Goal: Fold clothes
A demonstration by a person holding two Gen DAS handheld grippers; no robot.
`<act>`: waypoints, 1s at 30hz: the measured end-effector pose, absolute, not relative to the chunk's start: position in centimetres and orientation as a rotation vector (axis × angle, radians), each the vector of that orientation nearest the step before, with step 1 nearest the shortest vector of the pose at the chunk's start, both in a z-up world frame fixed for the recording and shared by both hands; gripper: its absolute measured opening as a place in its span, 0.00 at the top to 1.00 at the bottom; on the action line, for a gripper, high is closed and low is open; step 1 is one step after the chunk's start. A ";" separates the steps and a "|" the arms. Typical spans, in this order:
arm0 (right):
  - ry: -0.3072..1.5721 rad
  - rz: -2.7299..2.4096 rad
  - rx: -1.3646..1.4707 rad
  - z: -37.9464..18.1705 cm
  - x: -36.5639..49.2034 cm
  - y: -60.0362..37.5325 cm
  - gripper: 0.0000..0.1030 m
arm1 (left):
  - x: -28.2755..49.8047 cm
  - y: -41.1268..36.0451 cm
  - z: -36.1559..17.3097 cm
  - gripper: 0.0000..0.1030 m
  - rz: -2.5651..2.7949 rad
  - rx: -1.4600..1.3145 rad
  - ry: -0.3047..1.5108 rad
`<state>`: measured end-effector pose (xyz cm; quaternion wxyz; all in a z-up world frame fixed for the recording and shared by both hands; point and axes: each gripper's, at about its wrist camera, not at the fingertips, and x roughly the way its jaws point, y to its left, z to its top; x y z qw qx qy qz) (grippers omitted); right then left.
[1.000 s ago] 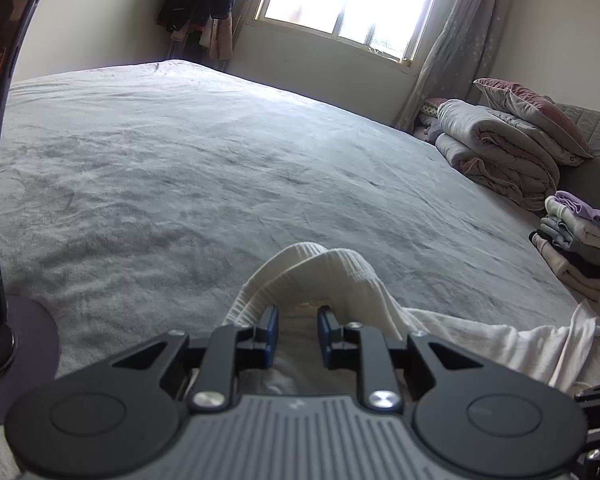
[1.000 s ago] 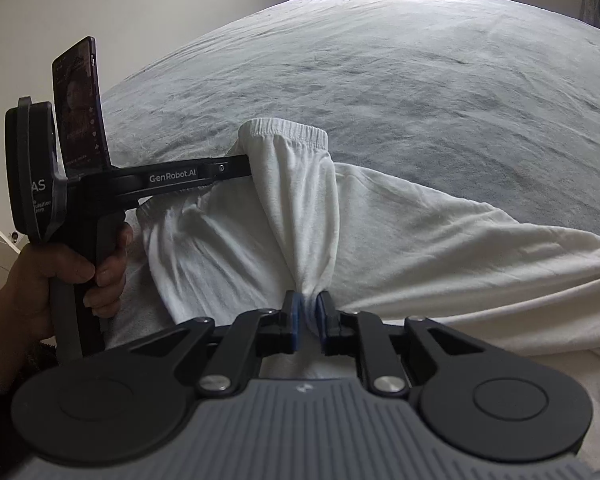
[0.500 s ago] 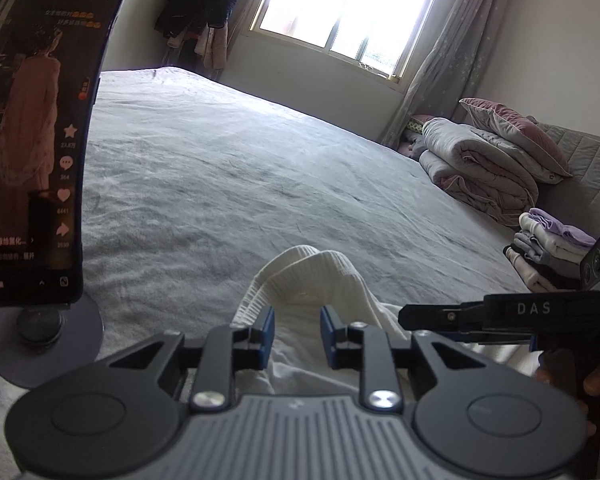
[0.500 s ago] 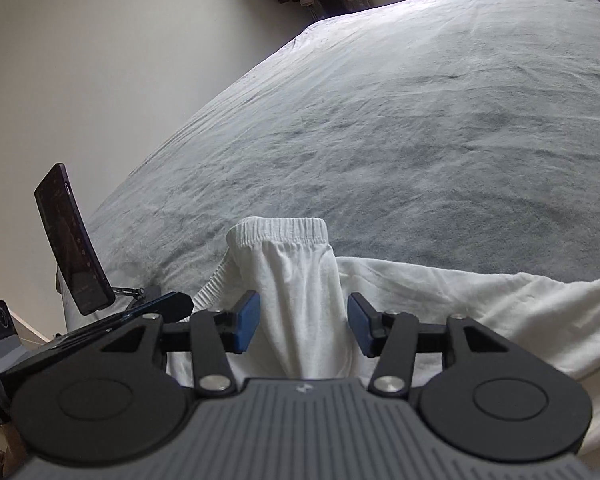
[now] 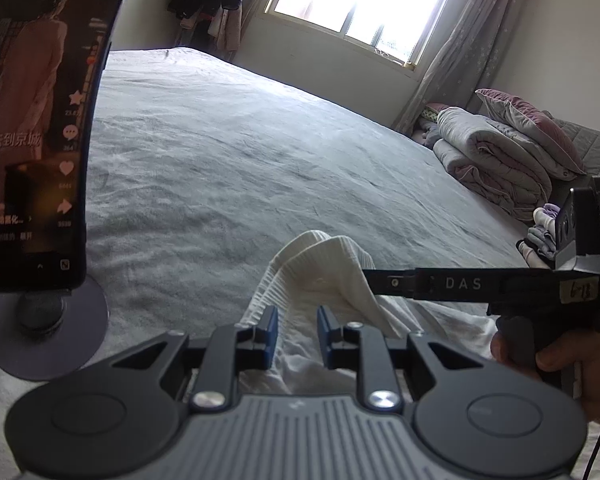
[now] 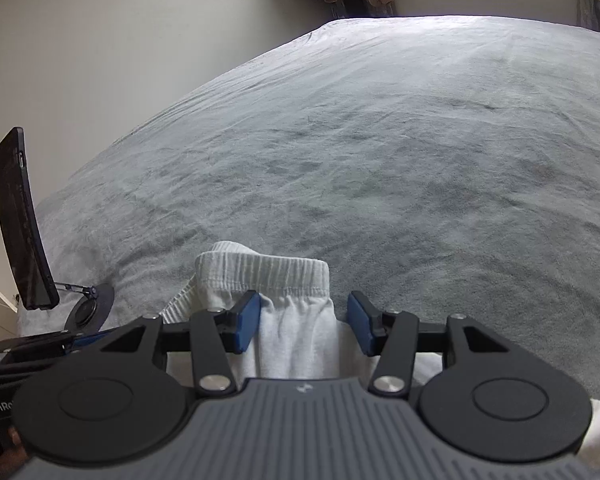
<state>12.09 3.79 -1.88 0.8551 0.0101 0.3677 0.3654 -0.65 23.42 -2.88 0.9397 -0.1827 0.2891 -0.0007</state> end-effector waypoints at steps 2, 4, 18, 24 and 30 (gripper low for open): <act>0.763 0.766 -0.003 -2.0 12.0 4.1 0.48 | -0.7 23.5 -2.9 0.79 0.001 -0.373 0.604; 0.756 0.762 -0.015 -2.1 11.9 4.3 0.48 | -1.0 23.5 -2.8 0.79 -0.004 -0.375 0.610; 0.599 0.838 -0.032 0.6 6.3 3.9 0.87 | -2.8 26.9 -2.7 0.75 -0.055 -0.569 0.656; 0.577 0.920 -0.125 1.2 3.1 4.9 0.87 | -3.3 27.7 -3.1 0.67 -0.112 -0.701 0.661; 0.612 0.830 -0.087 1.0 6.1 3.5 0.73 | -3.5 27.0 -2.8 0.67 -0.113 -0.667 0.659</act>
